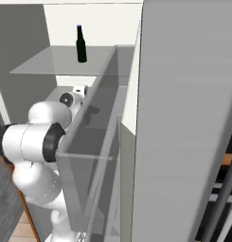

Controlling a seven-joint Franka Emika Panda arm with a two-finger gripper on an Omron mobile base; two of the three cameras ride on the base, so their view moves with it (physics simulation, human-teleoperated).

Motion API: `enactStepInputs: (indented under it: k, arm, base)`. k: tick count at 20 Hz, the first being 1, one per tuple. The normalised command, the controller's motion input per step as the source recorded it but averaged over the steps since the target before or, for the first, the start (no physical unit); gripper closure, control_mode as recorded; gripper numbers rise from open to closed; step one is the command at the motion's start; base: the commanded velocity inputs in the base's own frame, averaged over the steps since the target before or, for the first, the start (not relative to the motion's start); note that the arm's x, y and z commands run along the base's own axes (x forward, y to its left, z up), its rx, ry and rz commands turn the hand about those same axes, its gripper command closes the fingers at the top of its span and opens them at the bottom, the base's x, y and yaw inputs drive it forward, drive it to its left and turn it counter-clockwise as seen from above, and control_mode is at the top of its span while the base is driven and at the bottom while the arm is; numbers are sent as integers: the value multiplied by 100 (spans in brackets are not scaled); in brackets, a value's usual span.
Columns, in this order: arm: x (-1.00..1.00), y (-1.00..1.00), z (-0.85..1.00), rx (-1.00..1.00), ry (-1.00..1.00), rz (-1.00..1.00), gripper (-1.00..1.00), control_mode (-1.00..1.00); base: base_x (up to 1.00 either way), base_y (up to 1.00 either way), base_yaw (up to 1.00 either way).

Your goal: Place the beer and liquor on the top shelf of the fridge to keep them out of children's reach, and place the sweet potato on lower shelves for easy access.

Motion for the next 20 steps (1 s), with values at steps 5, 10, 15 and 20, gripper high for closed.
enactStepInputs:
  k: [5,10,15,20]
  arm:
    - [-96,0,38,-11,0,0,-100,-100]
    - [-99,0,48,-10,0,1,-100,-100]
    - [-70,0,100,0,8,0,-100,-100]
    - [-73,0,100,4,26,0,-100,-100]
  base:
    - [0,0,0]
    - [0,0,0]
    - [0,0,0]
    - [0,0,0]
